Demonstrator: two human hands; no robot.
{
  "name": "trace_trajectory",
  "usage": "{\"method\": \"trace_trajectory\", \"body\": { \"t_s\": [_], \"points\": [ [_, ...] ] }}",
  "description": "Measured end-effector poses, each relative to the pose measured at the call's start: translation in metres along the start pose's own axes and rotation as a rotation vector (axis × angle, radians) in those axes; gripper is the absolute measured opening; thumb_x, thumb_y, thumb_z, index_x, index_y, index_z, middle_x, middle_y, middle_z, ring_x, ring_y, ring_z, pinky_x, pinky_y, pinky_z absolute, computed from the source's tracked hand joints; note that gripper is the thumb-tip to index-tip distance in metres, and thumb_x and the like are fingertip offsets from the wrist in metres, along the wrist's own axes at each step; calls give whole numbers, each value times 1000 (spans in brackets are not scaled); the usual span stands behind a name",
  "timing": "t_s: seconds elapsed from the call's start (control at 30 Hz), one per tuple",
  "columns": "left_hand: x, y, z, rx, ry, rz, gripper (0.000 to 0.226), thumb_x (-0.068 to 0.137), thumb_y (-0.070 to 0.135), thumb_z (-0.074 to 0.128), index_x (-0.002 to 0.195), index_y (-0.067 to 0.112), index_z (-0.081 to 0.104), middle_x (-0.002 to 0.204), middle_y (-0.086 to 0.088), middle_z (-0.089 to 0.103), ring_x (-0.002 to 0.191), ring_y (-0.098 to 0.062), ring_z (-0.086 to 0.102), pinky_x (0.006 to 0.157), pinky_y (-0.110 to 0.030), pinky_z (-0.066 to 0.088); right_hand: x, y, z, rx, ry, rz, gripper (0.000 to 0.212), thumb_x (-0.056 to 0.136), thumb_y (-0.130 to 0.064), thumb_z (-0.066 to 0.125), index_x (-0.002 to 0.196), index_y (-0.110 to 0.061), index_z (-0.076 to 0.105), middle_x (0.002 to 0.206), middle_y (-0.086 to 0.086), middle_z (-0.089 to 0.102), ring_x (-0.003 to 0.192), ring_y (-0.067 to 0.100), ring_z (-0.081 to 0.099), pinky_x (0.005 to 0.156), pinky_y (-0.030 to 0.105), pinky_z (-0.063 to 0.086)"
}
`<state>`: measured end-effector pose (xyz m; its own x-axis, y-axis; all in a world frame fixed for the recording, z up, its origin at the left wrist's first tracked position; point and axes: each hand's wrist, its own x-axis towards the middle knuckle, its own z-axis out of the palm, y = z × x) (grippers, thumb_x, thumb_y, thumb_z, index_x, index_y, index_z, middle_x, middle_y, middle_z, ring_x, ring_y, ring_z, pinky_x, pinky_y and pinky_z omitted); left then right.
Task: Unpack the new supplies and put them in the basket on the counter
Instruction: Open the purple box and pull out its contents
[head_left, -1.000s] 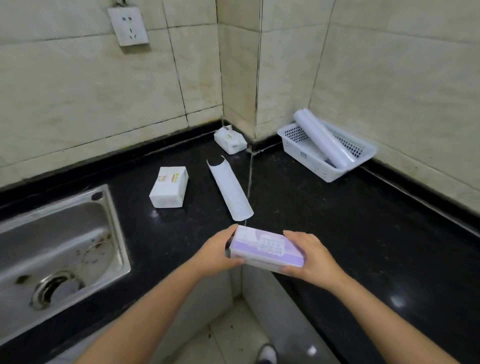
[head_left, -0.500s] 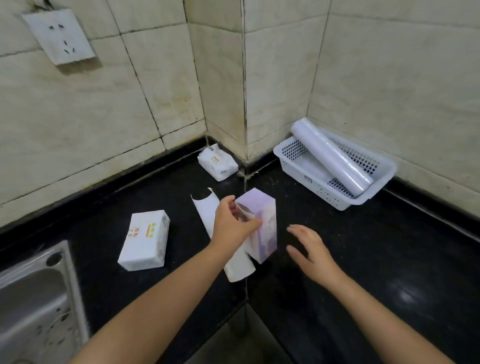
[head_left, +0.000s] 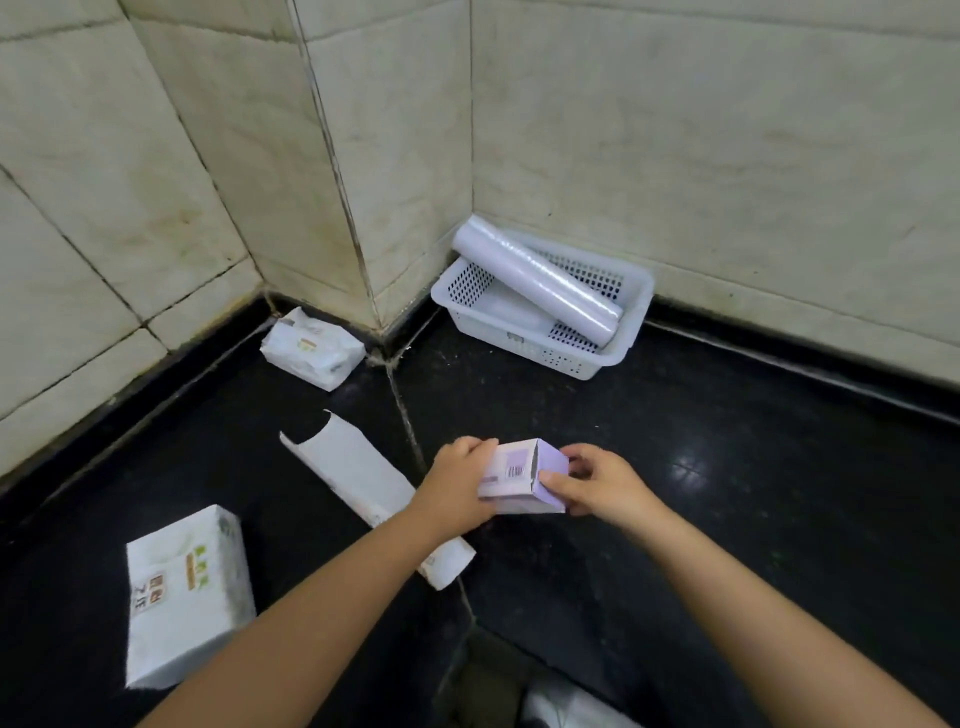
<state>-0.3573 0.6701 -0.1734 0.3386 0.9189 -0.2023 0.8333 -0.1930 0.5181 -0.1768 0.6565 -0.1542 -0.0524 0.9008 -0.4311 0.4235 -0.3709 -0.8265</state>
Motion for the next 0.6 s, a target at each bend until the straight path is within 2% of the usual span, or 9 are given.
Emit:
{"method": "trace_trajectory", "body": {
  "t_s": [0.1,0.17,0.27,0.33,0.4,0.47,0.53,0.6],
  "points": [
    [3,-12,-8,63,-88,6,67,82,15,63,141,12,31,136,-12,38,124,-24,40,105,-28,35,-5,-2,7,-32,-15,27,26,82,-27,65,100,-8,63,83,6,62,69,16,58,54,20,51],
    [5,-14,-13,82,-127,-8,71,82,14,63,143,13,27,135,-12,38,123,-24,42,105,-30,37,-6,-4,12,-1,-6,60,26,82,-29,65,95,-7,63,73,2,60,61,12,57,49,18,52],
    [8,-15,-17,118,-203,-13,78,81,14,63,146,20,20,135,-11,35,122,-25,42,103,-32,39,-7,-10,17,62,1,146,18,81,-20,63,92,-6,61,70,1,57,58,11,56,42,17,52],
    [10,-13,-19,166,-238,30,71,80,15,65,140,21,29,130,-11,36,117,-25,44,99,-33,42,-8,-14,19,30,21,184,13,79,-16,59,87,-6,59,69,1,55,58,12,55,46,22,52],
    [11,-12,-20,217,-235,66,61,77,18,68,131,19,38,127,-10,37,116,-25,42,98,-35,45,-10,-17,18,-11,65,189,11,78,-16,59,87,-10,58,73,1,55,67,16,57,57,29,53],
    [9,-14,-19,237,-211,93,60,75,22,69,128,20,41,129,-5,38,119,-23,37,98,-37,45,-13,-19,16,-44,88,164,13,78,-16,60,91,-19,58,81,0,57,75,16,58,59,26,53],
    [5,-16,-17,251,-165,127,60,73,26,68,127,22,42,127,-1,44,118,-21,36,93,-35,47,-18,-20,12,-95,59,128,11,77,-14,59,83,-22,62,77,-1,58,66,11,57,56,23,52],
    [1,-19,-17,262,-120,145,61,72,30,67,127,23,42,124,0,48,116,-19,37,88,-33,46,-23,-20,9,-87,25,88,16,75,-9,56,77,-21,67,73,0,61,65,11,58,63,27,55]
  ]
}}
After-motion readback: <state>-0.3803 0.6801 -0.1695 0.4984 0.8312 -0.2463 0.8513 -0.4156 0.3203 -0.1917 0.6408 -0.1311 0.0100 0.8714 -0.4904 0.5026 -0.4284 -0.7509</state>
